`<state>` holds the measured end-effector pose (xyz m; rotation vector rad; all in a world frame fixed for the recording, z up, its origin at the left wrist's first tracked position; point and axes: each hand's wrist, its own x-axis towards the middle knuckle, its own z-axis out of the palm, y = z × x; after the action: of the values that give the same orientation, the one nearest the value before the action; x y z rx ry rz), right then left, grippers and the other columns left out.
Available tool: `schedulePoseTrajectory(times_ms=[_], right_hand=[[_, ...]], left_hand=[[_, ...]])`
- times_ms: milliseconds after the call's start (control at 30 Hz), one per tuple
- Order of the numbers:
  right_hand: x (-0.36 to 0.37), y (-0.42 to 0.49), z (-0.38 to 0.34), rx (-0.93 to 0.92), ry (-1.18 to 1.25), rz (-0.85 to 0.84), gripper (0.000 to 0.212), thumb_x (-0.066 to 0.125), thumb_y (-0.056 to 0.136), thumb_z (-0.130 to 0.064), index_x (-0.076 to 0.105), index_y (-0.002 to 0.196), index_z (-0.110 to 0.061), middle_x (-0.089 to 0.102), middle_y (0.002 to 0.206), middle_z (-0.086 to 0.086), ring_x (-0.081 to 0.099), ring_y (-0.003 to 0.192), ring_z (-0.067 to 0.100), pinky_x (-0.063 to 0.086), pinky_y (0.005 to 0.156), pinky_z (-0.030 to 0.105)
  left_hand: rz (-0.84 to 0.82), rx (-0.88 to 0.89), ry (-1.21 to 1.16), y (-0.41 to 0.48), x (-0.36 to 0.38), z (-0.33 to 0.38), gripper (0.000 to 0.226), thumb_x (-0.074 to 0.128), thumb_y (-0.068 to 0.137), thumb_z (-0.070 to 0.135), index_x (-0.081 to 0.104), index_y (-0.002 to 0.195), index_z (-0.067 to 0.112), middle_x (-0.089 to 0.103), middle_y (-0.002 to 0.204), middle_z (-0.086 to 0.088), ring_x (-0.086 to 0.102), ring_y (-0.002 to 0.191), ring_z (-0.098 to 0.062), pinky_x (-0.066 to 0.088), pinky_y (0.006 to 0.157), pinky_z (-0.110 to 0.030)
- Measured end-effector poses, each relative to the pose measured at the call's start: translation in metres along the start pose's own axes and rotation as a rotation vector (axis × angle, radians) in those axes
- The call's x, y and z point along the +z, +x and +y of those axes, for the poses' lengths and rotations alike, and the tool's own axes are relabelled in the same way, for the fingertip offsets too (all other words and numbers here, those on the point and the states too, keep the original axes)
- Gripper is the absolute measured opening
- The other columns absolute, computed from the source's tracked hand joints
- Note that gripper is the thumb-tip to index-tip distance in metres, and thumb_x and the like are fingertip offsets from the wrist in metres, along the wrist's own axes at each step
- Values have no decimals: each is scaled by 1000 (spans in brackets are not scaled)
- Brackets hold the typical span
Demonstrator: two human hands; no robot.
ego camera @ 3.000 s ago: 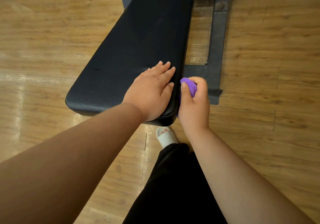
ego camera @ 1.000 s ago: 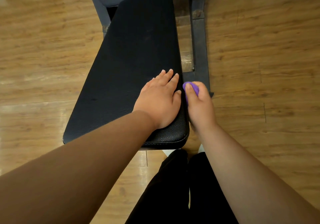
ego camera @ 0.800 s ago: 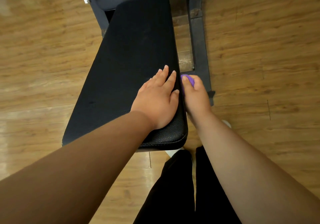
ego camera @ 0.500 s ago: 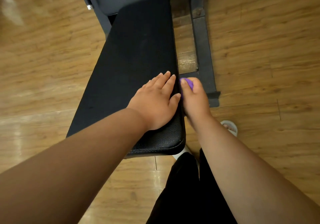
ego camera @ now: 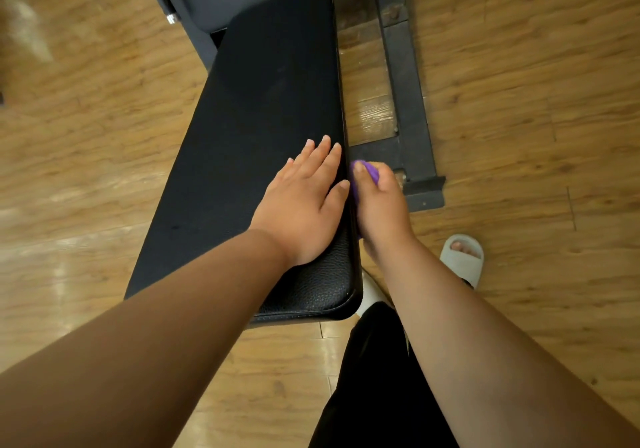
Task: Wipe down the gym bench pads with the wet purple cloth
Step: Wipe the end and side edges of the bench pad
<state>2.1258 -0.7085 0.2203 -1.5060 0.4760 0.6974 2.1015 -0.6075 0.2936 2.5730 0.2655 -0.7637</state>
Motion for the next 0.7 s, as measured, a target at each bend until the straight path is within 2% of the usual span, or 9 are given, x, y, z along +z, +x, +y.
schedulePoseTrajectory(times_ms=[100,267,367,567,700], right_hand=[[-9,-18,9,-12,-24,6,16,49,99,-35,57,106,-23,60,94,-10,59,90,8,48,78,26],[0,2,3,45,2,22,10,49,99,-33,56,101,-26,64,100,-2,61,98,16,51,91,38],[5,14,0,73,41,21,12,49,99,-34,57,104,-26,65,102,-1,61,98,16,51,92,38],[-5,-14,19,216,221,-5,13,50,99,-33,60,92,-27,68,98,0,66,95,19,54,81,33],[2,5,4,167,165,12,10,48,100,-33,57,96,-29,65,95,-5,63,88,12,50,67,26]], left_hand=[[8,1,-22,0,0,0,52,27,105,32,12,154,23,3,162,8,-7,148,-5,-8,115,-18],[15,14,-20,0,0,-1,53,24,104,34,13,154,22,5,162,7,-5,148,-6,-6,117,-20],[4,-4,-29,0,0,-1,51,28,106,29,13,154,24,4,162,8,-6,148,-6,-6,117,-20],[16,-9,-23,0,1,0,52,29,105,30,13,154,23,5,162,7,-5,148,-6,-7,114,-17],[25,-3,-22,0,0,1,52,28,105,31,14,154,21,6,162,6,-4,148,-8,-5,116,-19]])
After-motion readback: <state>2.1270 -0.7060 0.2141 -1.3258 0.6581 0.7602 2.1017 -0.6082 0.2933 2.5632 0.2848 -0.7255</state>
